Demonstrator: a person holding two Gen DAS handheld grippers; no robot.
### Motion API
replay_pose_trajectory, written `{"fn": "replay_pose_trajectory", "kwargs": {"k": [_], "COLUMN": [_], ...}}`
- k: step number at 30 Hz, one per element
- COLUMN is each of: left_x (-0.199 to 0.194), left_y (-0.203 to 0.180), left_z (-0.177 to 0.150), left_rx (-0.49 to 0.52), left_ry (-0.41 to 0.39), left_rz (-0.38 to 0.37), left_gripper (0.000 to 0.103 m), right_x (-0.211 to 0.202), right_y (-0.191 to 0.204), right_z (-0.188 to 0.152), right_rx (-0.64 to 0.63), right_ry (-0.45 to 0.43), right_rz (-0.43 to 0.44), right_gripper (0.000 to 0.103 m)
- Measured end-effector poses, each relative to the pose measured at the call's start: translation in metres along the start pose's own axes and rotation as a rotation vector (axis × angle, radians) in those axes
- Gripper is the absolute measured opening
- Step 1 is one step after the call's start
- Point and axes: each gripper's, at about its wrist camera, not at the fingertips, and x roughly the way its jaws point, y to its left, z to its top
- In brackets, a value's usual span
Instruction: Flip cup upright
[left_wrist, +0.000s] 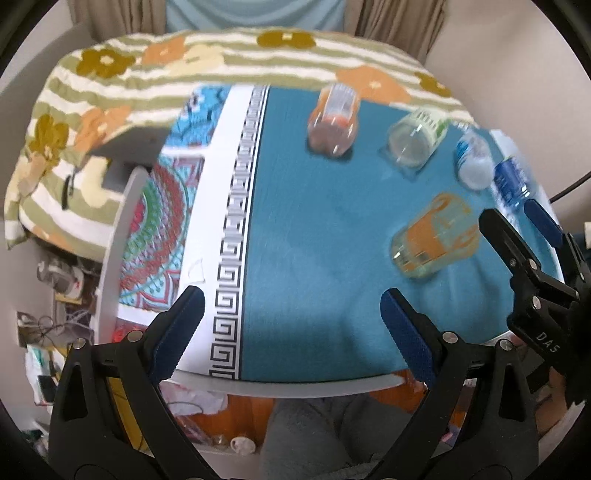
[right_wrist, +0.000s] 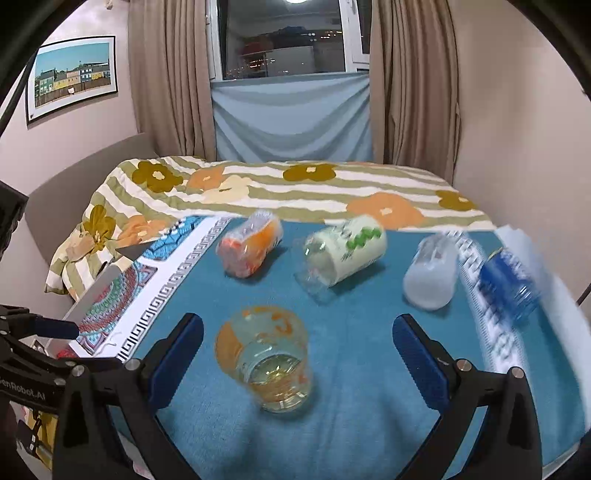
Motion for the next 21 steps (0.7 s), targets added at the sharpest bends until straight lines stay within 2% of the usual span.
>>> {"fn": "replay_pose_trajectory", "kwargs": {"k": [8, 15, 21], "left_x": [-0.069, -0.118, -0.143], "left_y": [-0.023, -0.041, -0.047], "left_z": [0.017, 0.025, 0.032], "left_rx": [0.021, 0.048, 0.037], "left_ry": [-0.148, -0.275, -0.356], "left_rz": [-0.001, 0.014, 0.019], "left_gripper": [0.101, 0.101, 0.101], "right_x": [-0.057, -0.097, -0.116], "right_y": [-0.018, -0.033, -0.044], "right_z": [0.044, 0.074, 0.089], "right_rx": [0.011, 0.020, 0.047], "right_ry": [0.010, 0.038, 0.067], "right_rz": [-0.009, -0.088, -0.158], "right_gripper": [0.102, 0.102, 0.102]}}
